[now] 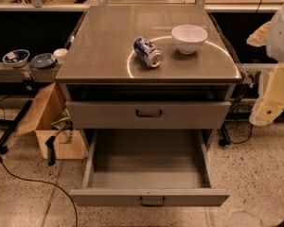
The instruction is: Close middle drawer
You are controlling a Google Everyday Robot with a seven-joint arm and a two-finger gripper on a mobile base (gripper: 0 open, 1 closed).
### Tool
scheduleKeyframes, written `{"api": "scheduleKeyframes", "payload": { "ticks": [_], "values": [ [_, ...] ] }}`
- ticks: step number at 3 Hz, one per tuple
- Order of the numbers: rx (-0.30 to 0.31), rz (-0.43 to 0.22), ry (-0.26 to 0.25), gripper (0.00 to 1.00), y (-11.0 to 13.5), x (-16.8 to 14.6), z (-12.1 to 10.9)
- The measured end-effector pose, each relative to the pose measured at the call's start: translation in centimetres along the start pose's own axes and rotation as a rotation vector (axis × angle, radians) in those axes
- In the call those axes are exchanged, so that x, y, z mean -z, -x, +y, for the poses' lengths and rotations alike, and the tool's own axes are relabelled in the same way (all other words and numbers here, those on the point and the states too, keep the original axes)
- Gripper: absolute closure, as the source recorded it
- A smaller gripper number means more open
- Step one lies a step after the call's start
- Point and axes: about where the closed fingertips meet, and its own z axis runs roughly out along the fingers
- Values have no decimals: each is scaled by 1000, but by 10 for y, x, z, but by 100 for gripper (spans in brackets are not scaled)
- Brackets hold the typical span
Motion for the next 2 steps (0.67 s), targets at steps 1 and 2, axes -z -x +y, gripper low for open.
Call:
{"api": "scheduleKeyframes", "payload": {
  "ticks": [1, 2],
  "values": [
    [-3, -8, 2, 0, -3, -7, 3],
    [-19, -16, 10, 0, -13, -22, 15]
  ]
}}
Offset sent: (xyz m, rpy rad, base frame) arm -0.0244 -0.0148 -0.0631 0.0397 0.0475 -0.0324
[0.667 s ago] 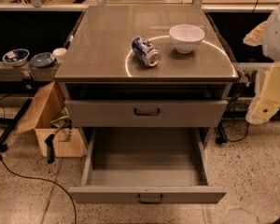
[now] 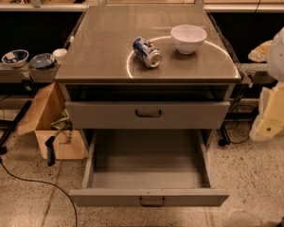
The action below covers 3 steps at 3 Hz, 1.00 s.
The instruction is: Close middle drawer
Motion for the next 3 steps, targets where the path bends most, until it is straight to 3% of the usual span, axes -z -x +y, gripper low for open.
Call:
{"api": "scheduleKeyframes", "payload": {
  "ticks": [2, 3],
  "values": [
    [112, -54, 131, 0, -33, -71, 68],
    [183, -95, 171, 0, -45, -103, 106]
  ]
}}
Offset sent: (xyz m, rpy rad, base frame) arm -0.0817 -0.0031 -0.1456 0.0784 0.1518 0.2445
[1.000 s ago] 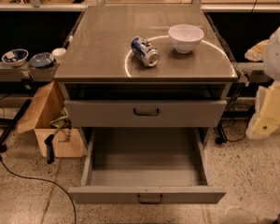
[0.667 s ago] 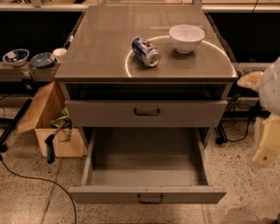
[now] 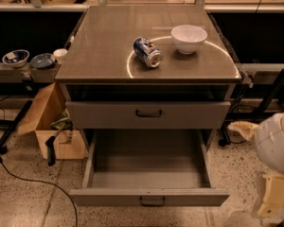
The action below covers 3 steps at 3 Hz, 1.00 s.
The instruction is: Close middle drawer
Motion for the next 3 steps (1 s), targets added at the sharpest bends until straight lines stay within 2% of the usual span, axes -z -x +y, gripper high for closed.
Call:
{"api": "scheduleKeyframes", "payload": {
  "ticks": [1, 2, 3],
  "values": [
    [21, -33, 35, 0, -4, -34, 33],
    [18, -78, 89, 0, 0, -68, 65],
    [18, -78, 89, 0, 0, -68, 65]
  ]
}}
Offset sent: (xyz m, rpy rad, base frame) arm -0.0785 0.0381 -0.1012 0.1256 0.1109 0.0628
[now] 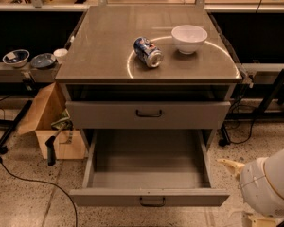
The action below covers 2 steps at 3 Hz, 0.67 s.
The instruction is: Close middle drawer
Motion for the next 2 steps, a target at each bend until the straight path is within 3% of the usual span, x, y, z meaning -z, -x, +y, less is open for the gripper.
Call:
{"api": "scheduleKeyframes", "payload": {
  "ticks": [1, 2],
  "values": [
    [0, 0, 0, 14, 0, 0, 0],
    [0, 0, 0, 37, 0, 0, 0]
  ]
}}
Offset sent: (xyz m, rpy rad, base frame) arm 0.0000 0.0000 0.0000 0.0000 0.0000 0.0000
